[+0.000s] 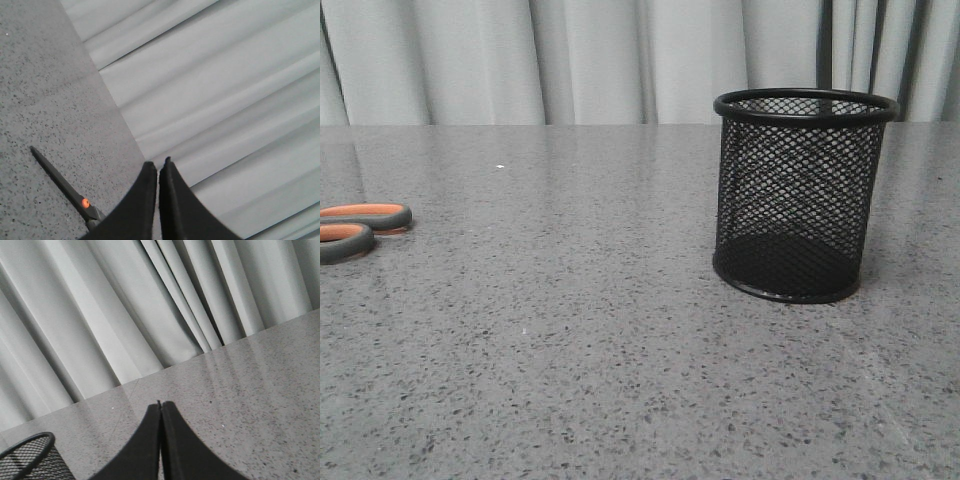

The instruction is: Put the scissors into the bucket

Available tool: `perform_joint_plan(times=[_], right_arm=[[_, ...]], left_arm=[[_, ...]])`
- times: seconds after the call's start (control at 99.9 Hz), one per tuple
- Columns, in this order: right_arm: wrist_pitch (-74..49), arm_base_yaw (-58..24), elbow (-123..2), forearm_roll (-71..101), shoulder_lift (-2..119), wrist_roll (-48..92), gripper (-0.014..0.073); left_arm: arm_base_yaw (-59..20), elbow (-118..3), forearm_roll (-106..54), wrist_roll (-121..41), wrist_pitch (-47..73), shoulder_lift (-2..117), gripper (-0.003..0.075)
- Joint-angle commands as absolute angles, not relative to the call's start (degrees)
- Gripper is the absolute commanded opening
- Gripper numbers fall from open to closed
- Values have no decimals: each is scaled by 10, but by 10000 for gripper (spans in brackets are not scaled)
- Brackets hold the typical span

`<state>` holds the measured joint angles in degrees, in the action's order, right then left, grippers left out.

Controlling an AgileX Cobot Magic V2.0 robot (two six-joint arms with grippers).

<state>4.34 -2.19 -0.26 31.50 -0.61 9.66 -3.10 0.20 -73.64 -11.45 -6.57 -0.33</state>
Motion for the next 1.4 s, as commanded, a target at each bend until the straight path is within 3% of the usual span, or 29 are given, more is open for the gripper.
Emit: perform_joint_plan(times=[0.0, 0.13, 0.24, 0.34, 0.41, 0.5, 0.58, 0.65, 0.721, 0.791, 0.941, 1.151, 1.391], right_arm=[[56, -19, -49, 314, -17, 97, -51], [-61, -19, -114, 277, 8, 106, -51], [-185, -19, -178, 255, 60, 152, -51], [-222, -19, -221, 255, 124, 164, -51], [-230, -19, -245, 255, 166, 164, -46], [-241, -19, -276, 256, 215, 164, 6], [-255, -19, -299, 259, 249, 164, 125], [-266, -19, -315, 263, 273, 164, 255], [-269, -19, -322, 279, 288, 164, 367], [-269, -21, -324, 286, 295, 164, 420], [-263, -21, -324, 286, 295, 164, 422], [-249, -29, -324, 286, 295, 164, 421], [-244, -75, -324, 283, 295, 164, 421]], left_arm=[[-30, 25, -745, -111, -72, -19, -20], [-30, -11, -711, -118, -39, -18, -20], [-30, -80, -559, -150, 63, 3, -19], [-30, -153, -457, -179, 131, 53, -8], [-30, -206, -420, -215, 159, 101, 43], [-30, -266, -389, -279, 192, 166, 172], [-31, -318, -367, -307, 218, 220, 305], [-48, -340, -356, -308, 206, 256, 353], [-68, -349, -343, -308, 163, 283, 342], [-85, -364, -313, -308, 111, 303, 328], [-107, -433, -189, -308, 205, 381, 294], [-207, -554, 115, -306, 375, 544, 293], [-211, -649, 184, -314, 450, 715, 294]])
